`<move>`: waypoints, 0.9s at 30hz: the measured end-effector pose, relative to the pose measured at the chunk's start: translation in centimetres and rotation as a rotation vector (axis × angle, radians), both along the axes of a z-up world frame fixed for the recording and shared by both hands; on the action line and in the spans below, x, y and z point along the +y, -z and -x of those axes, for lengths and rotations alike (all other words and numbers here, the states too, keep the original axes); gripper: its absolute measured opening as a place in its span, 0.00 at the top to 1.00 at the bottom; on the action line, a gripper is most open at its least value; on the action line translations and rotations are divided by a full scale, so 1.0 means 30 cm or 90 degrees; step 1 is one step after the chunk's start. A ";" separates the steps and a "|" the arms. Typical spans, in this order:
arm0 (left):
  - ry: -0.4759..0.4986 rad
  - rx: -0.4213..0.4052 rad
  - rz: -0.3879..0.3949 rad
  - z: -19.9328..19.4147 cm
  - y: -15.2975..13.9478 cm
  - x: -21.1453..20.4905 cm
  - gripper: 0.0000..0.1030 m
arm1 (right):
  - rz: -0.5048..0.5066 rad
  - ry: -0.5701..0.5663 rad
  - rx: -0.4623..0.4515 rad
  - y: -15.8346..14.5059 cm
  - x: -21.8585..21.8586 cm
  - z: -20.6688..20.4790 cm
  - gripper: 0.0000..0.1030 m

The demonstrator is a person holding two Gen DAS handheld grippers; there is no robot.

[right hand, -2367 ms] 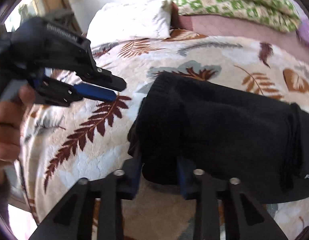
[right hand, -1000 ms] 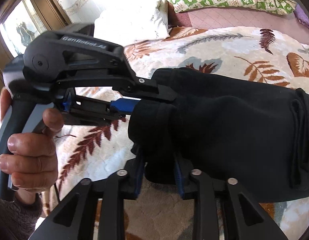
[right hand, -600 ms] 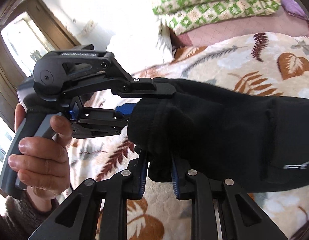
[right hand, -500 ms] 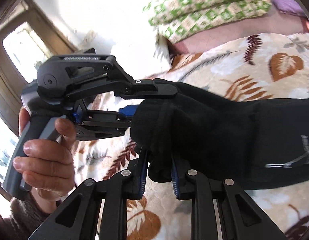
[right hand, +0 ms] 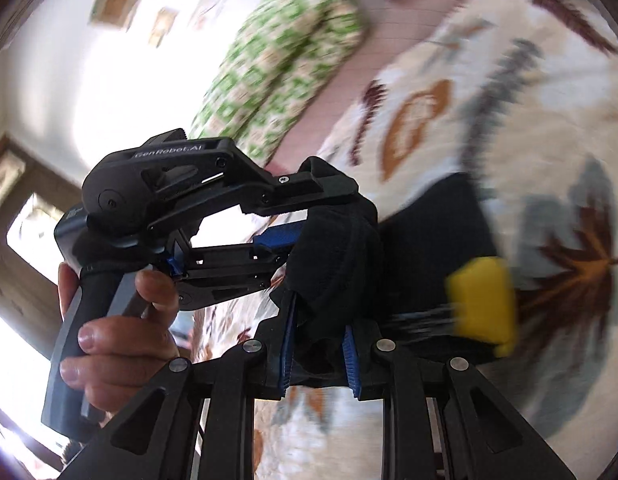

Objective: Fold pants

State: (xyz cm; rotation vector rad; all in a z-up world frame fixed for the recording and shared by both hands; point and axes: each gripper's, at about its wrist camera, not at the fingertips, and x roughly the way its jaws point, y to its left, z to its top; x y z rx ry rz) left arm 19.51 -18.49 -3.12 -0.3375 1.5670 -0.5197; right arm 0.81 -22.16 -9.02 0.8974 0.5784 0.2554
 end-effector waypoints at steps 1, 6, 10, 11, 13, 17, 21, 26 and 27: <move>0.015 -0.004 -0.025 0.002 0.015 -0.033 0.81 | -0.021 0.002 0.006 0.026 -0.036 0.005 0.76; 0.038 0.001 -0.055 0.013 -0.002 -0.070 0.71 | -0.119 -0.001 0.023 0.126 -0.141 0.025 0.74; 0.051 -0.004 -0.052 0.025 -0.071 -0.051 0.70 | -0.150 -0.017 0.008 0.124 -0.177 0.074 0.62; 0.054 -0.008 -0.053 0.030 -0.090 -0.044 0.70 | -0.154 -0.017 0.004 0.122 -0.186 0.085 0.61; 0.052 -0.023 -0.051 0.037 -0.131 -0.021 0.70 | -0.154 -0.008 -0.004 0.106 -0.212 0.122 0.57; 0.041 -0.062 -0.039 0.051 -0.206 0.077 0.70 | -0.139 0.027 -0.024 0.056 -0.284 0.178 0.52; -0.009 -0.098 -0.017 0.083 -0.223 0.255 0.55 | -0.109 0.054 -0.018 -0.012 -0.329 0.151 0.40; -0.095 -0.025 0.075 0.152 -0.106 0.462 0.55 | -0.018 -0.030 0.022 -0.103 -0.274 -0.023 0.36; -0.120 -0.002 0.102 0.181 -0.076 0.496 0.55 | 0.000 -0.032 0.028 -0.115 -0.257 -0.051 0.36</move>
